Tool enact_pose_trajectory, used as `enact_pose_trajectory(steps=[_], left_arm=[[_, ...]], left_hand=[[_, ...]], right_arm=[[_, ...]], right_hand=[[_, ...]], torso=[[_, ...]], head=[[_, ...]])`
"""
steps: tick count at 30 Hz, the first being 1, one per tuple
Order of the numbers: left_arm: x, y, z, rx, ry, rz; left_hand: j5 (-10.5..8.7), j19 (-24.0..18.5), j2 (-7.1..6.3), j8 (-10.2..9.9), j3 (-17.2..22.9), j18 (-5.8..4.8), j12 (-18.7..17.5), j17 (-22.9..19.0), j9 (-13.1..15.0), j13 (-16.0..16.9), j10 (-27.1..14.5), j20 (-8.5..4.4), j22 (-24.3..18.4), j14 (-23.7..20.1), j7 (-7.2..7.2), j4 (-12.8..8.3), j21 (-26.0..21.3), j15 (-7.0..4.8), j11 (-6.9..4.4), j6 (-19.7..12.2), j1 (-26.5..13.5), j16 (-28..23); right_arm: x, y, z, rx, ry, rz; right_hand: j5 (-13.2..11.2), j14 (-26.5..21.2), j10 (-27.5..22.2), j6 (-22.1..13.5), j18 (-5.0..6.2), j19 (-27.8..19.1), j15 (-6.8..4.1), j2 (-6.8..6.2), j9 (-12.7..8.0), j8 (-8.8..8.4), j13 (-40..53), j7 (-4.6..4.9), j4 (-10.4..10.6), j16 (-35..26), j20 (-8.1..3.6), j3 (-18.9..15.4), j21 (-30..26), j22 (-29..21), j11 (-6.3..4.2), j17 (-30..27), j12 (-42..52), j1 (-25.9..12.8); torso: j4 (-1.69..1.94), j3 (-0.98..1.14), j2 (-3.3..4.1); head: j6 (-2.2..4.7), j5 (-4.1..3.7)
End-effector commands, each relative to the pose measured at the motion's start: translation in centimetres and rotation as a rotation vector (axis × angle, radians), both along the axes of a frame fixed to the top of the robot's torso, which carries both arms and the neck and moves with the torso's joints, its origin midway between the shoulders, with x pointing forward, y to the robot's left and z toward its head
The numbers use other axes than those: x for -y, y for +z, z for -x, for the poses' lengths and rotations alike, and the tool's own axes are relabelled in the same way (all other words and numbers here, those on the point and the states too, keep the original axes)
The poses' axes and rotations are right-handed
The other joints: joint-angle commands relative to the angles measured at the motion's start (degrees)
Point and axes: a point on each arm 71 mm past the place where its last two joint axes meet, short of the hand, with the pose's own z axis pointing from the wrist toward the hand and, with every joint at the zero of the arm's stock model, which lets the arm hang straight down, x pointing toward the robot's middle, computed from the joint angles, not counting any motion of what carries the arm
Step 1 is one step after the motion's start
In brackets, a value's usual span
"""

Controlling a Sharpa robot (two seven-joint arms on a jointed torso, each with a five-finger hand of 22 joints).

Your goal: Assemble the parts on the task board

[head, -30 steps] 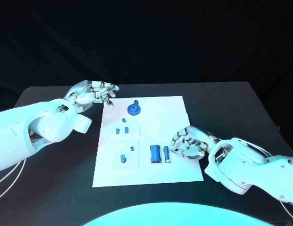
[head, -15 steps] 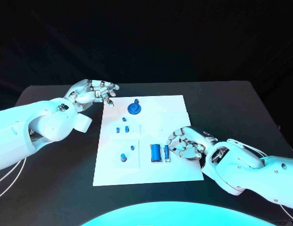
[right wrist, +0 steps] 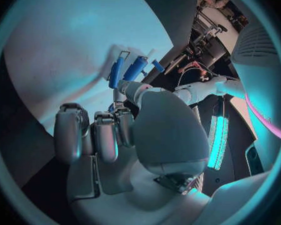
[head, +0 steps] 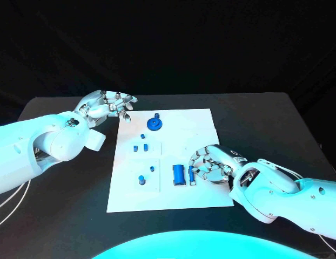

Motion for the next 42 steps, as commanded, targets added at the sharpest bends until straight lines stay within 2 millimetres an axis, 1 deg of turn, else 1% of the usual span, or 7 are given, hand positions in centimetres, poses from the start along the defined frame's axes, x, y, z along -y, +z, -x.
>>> enact_pose_trajectory(steps=[1,7,10,21,26,34,42], left_arm=[[0.2,0.1,0.0,0.004,-0.019,0.010],[0.1,0.1,0.0,0.004,-0.017,0.009],[0.1,0.1,0.0,0.004,-0.017,0.009],[0.1,0.1,0.0,0.004,-0.018,0.008],[0.1,0.1,0.1,0.003,-0.015,0.007],[0.1,0.1,0.1,0.002,-0.016,0.007],[0.1,0.0,0.0,0.002,-0.017,0.007]], left_hand=[[0.28,0.27,0.43,-0.08,0.02,0.80,0.27,0.06,-0.05,-0.05,-0.47,-0.03,-0.05,-0.50,0.13,-0.12,-0.19,-0.07,-0.11,-0.37,-0.31,-0.19],[0.28,0.27,0.43,-0.08,0.02,0.80,0.27,0.06,-0.05,-0.05,-0.47,-0.03,-0.05,-0.50,0.13,-0.12,-0.19,-0.07,-0.11,-0.37,-0.31,-0.19],[0.28,0.27,0.43,-0.08,0.02,0.80,0.27,0.06,-0.05,-0.05,-0.47,-0.03,-0.05,-0.50,0.13,-0.12,-0.19,-0.07,-0.11,-0.37,-0.31,-0.19],[0.28,0.27,0.43,-0.08,0.02,0.80,0.27,0.06,-0.05,-0.05,-0.47,-0.03,-0.05,-0.50,0.13,-0.12,-0.19,-0.07,-0.11,-0.37,-0.31,-0.19],[0.29,0.32,0.52,-0.06,0.06,0.80,0.30,0.07,-0.05,-0.09,-0.48,-0.03,-0.09,-0.49,0.13,-0.11,-0.25,-0.07,-0.11,-0.37,-0.26,-0.20],[0.29,0.32,0.52,-0.06,0.06,0.80,0.30,0.07,-0.05,-0.09,-0.48,-0.03,-0.09,-0.49,0.13,-0.11,-0.25,-0.07,-0.11,-0.37,-0.26,-0.20],[0.29,0.32,0.52,-0.06,0.06,0.80,0.30,0.07,-0.05,-0.09,-0.48,-0.03,-0.09,-0.49,0.13,-0.11,-0.25,-0.07,-0.11,-0.37,-0.26,-0.20]], right_arm=[[-0.1,-0.1,0.0,-0.001,0.016,0.013],[-0.1,-0.4,0.0,-0.020,0.021,0.026],[-0.1,-0.5,0.0,-0.025,0.023,0.029],[-0.3,-0.7,0.2,-0.037,0.027,0.028],[-0.2,-0.9,0.0,-0.037,0.018,0.034],[-0.3,-1.0,-0.2,-0.014,-0.001,0.028],[-0.5,-1.2,-0.4,0.003,-0.007,0.028]], right_hand=[[0.00,5.45,0.23,0.76,-0.98,3.46,0.25,0.22,-0.09,-0.24,8.20,-0.06,0.04,0.39,0.34,0.42,0.52,12.27,0.33,12.78,0.46,0.34],[-0.05,5.45,0.31,1.52,-0.98,3.48,0.17,0.25,-0.13,-0.16,8.24,-0.24,-0.19,0.40,0.33,0.64,0.60,12.29,0.20,12.80,0.57,0.11],[-0.06,5.46,0.30,1.70,-0.98,3.48,0.15,0.24,-0.14,-0.14,8.22,-0.28,-0.20,0.42,0.32,0.66,0.61,12.29,0.17,12.82,0.54,-0.01],[-0.12,5.49,0.49,2.72,-1.04,3.56,-0.05,0.08,-0.13,0.07,8.37,-0.63,-0.46,0.49,0.21,0.65,1.00,12.37,-0.10,12.95,0.81,-0.54],[-0.13,5.49,0.49,3.54,-1.04,3.58,-0.24,0.03,-0.03,0.40,8.33,-0.94,-0.74,0.50,0.09,0.62,1.05,12.38,-0.35,12.97,0.77,-0.72],[-0.15,5.49,0.50,4.20,-1.02,3.56,-0.44,-0.21,0.10,0.76,8.30,-1.23,-1.02,0.49,-0.06,0.47,0.97,12.36,-0.59,12.94,0.76,-0.91],[-0.11,5.51,0.55,5.04,-1.04,3.59,-0.75,-0.40,0.38,1.44,8.31,-1.59,-2.16,0.55,-0.34,0.63,1.15,12.40,-0.93,13.07,0.80,-0.15]], torso=[[-0.01,-0.02,-0.01],[0.00,0.04,0.03],[0.00,-0.01,-0.02],[0.03,-0.05,0.02],[0.05,-0.01,0.02],[0.00,0.01,0.01],[-0.01,0.04,0.02]], head=[[-0.01,-0.02],[-0.15,0.01],[-0.19,-0.02],[-0.32,-0.09],[-0.44,-0.03],[-0.35,0.13],[-0.40,0.03]])
